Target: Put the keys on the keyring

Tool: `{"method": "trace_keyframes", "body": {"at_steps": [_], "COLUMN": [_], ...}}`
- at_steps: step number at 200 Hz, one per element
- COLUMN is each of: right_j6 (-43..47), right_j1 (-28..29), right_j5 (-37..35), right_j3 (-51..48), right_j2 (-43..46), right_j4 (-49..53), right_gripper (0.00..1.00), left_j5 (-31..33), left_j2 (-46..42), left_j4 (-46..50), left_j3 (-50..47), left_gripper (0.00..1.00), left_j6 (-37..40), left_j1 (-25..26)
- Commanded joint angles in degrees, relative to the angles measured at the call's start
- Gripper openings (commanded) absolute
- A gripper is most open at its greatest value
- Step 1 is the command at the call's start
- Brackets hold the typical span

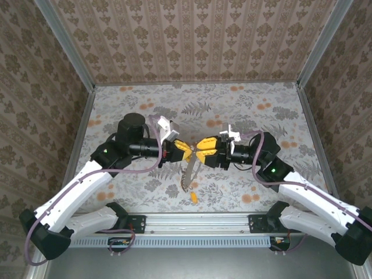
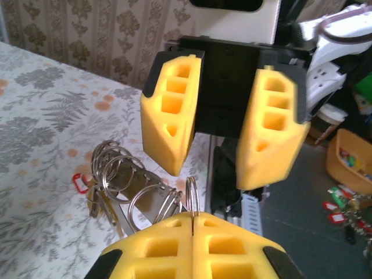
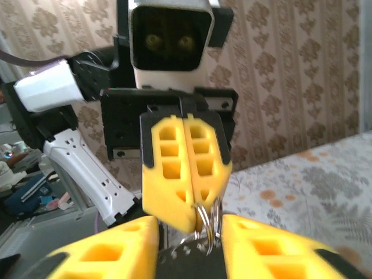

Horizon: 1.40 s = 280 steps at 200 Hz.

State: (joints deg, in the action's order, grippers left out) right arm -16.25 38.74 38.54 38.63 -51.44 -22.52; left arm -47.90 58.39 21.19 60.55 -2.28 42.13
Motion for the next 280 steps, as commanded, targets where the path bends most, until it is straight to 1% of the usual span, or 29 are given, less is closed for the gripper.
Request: {"method": "trace_keyframes", "body": {"at_steps": [1,10,26,37,49,57,66,81,96,129,159,201,220,244,280], "right_j6": [7.4,9.3,11.9,12.9,13.8,14.3,15.2,16.7,17.4,19.6,19.8,19.4,20.4,22.4,25.2], "right_j1": [0.1,0.2,0.2,0.2,0.2,0.6,1.1,2.2,3.2,6.5,7.0,7.4,8.0,8.9,10.3], "right_j5": [-7.7,-10.2,-12.1,-12.5,-11.8,-11.4,-11.3,-11.2,-10.0,-9.6,-7.4,-6.9,-7.2,-9.4,-11.4], "right_j3": [4.0,4.9,5.2,5.1,5.0,5.0,4.7,4.1,3.4,1.6,1.0,0.0,1.1,2.8,5.1], "right_j2": [4.6,5.9,7.5,7.8,7.5,7.2,6.9,6.4,6.0,5.7,3.3,0.6,-0.8,-2.1,-4.1], "right_j4": [16.3,21.3,27.0,29.4,31.2,31.9,32.5,32.6,31.1,28.4,26.1,20.1,20.3,22.2,25.6], "right_gripper": [0.56,0.63,0.64,0.63,0.59,0.56,0.53,0.48,0.46,0.47,0.47,0.47,0.47,0.46,0.41], "left_j5": [3.2,4.6,7.7,10.7,16.5,19.1,20.2,20.8,21.1,19.9,18.5,16.6,16.5,16.8,16.7], "left_j2": [2.2,2.8,4.4,6.4,9.0,10.3,11.3,12.5,13.4,14.3,14.1,13.0,12.7,12.6,12.6], "left_j4": [12.3,15.6,22.3,27.8,33.1,34.8,35.6,36.0,36.1,35.4,34.1,33.1,33.5,34.0,34.4], "left_j3": [6.2,7.5,10.8,13.6,16.4,17.5,18.1,18.6,18.9,18.9,18.1,17.5,17.6,17.6,17.8], "left_gripper": [0.0,0.0,0.0,0.0,0.0,0.0,0.0,0.0,0.0,0.0,0.0,0.0,0.0,0.0,0.0], "left_j6": [10.1,12.0,15.8,18.7,21.2,22.1,22.5,22.7,22.9,22.8,22.8,22.6,22.7,22.9,23.5], "left_j1": [0.4,0.6,1.5,2.9,5.1,6.7,7.8,8.5,9.2,10.1,10.3,10.5,10.8,10.9,11.1]}}
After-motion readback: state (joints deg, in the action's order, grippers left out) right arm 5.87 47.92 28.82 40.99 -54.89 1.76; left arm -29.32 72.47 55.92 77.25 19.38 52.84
